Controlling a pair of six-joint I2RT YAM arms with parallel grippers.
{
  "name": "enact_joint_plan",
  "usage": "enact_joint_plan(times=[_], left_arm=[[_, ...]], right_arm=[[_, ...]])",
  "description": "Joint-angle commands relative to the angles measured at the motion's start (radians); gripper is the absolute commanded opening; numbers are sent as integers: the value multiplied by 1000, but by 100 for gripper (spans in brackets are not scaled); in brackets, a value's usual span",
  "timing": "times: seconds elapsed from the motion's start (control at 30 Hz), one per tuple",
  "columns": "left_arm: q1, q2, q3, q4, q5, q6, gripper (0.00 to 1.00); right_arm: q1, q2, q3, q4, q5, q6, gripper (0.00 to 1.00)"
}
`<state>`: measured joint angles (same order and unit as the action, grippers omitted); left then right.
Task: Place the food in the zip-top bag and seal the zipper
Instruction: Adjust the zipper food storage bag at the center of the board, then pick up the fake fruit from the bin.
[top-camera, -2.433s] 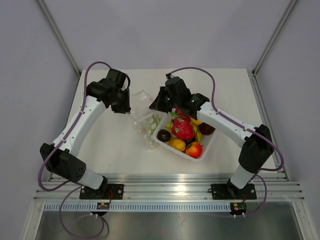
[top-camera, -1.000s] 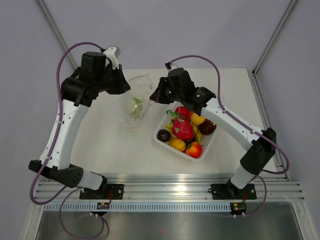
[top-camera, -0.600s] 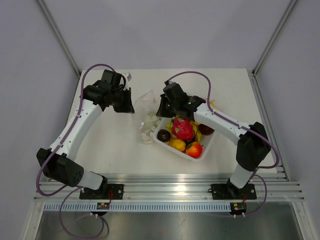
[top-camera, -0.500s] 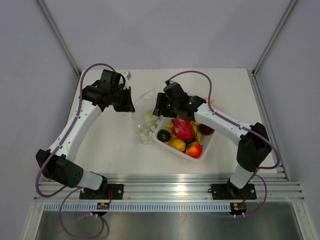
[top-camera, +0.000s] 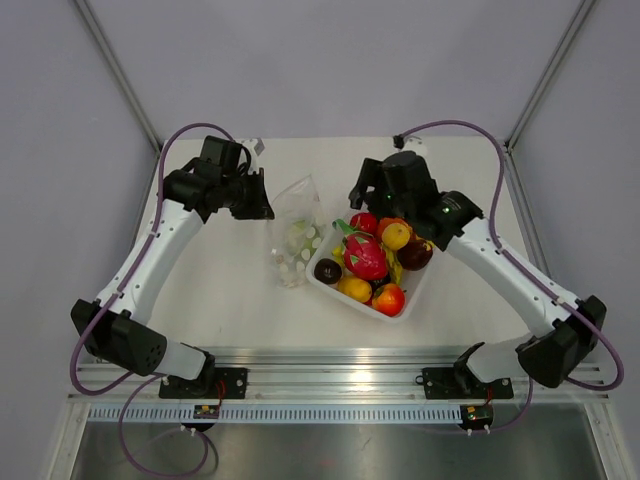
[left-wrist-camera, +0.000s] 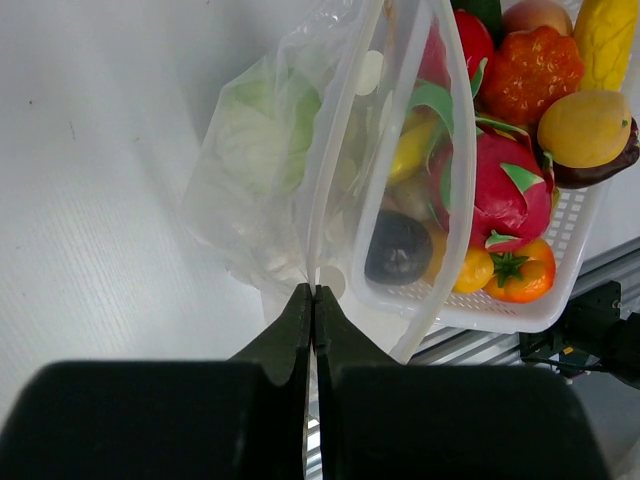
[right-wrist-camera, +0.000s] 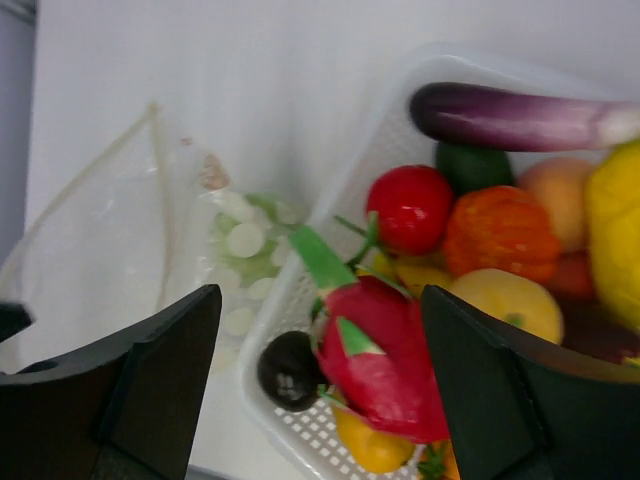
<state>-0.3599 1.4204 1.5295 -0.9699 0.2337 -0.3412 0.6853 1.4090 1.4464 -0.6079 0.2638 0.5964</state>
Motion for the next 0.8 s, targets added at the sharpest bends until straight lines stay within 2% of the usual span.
enact_joint_plan(times=[0.0,0.13,0.4,0.63,0.77], left_arm=[[-10,-15,61,50,32,-9,0],[-16,0,81,53,32,-7,0],[-48,28,104,62,35,-10,0],[-53,28,103,56,32,-9,0],[-56,28,103,59,35,-10,0]], right_arm=[[-101,-68,-99,-75,63,16,89],[-141,-107,-196,-73,45,23,94],[-158,-36,-227,-64,31,10,100],[-170,5,-253,-38,18,8,99],[-170,10,-271,-20,5,10,93]])
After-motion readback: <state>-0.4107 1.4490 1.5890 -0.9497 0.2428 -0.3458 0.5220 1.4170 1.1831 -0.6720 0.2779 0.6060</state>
